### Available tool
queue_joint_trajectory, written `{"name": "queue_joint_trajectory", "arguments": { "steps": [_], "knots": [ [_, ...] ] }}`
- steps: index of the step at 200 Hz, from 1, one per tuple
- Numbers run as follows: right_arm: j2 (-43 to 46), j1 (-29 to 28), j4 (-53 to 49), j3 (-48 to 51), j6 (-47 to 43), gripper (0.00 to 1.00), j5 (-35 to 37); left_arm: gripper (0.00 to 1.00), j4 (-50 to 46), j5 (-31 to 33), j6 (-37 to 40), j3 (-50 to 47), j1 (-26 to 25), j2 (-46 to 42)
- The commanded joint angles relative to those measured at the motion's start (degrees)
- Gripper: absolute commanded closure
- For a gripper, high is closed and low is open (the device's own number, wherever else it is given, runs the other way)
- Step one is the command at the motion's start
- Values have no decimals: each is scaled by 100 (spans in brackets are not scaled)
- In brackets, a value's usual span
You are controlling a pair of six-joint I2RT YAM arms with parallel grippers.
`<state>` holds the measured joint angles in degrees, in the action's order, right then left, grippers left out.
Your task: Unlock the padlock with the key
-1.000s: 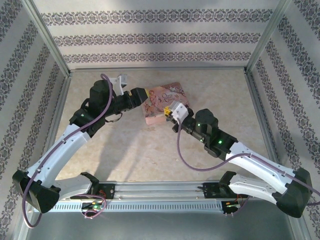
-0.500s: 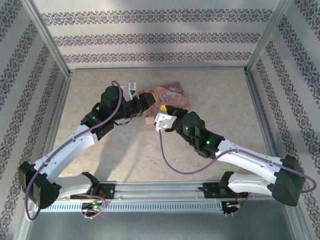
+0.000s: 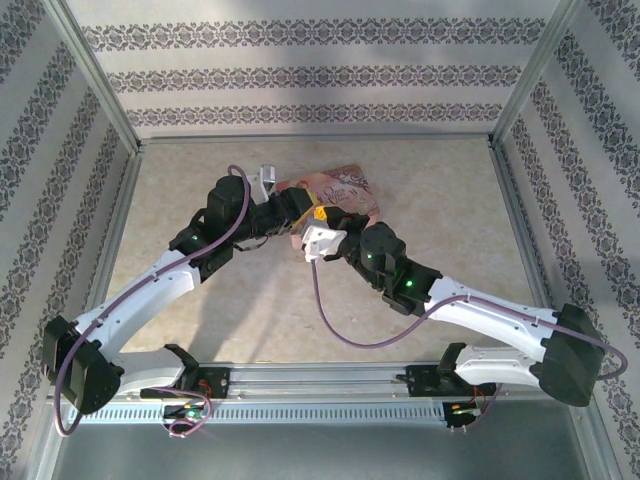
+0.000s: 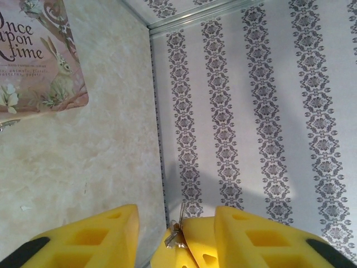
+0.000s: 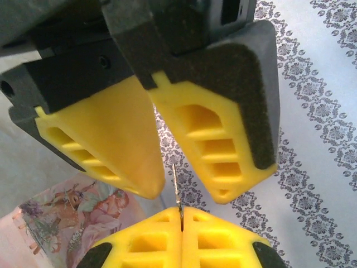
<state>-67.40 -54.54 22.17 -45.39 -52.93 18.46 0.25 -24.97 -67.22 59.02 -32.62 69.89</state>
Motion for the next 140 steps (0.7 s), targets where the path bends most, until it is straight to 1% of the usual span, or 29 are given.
{"name": "queue_joint_trajectory", "arguments": {
  "steps": [1,65,69,77,97,104,110,117,128,140],
  "knots": [
    [-65,-91,239,-194,-59,100,128,66,404,67,-188,-38,-69,44],
    [-55,-109,261,-145,20,100,210,97,540,231,-318,-124,-69,34],
    [-48,-109,261,-138,40,99,215,99,541,242,-318,-132,-69,29],
    [-14,-109,245,-120,78,95,204,100,539,286,-318,-149,-69,25],
    [162,-109,84,-71,395,82,101,100,490,367,-207,-152,-65,17],
    [264,-93,-16,-49,566,75,8,100,470,377,-104,-136,-59,29],
    [376,-70,-189,-48,751,69,-140,100,434,383,2,-106,-60,26],
    [521,-19,-444,-57,1020,65,-353,100,374,378,185,-55,-52,34],
    [780,111,-852,-74,1560,57,-784,100,214,402,608,69,-46,49],
    [1036,332,-1188,-69,2121,51,-1315,100,78,377,1110,201,-44,26]
  ]
}}
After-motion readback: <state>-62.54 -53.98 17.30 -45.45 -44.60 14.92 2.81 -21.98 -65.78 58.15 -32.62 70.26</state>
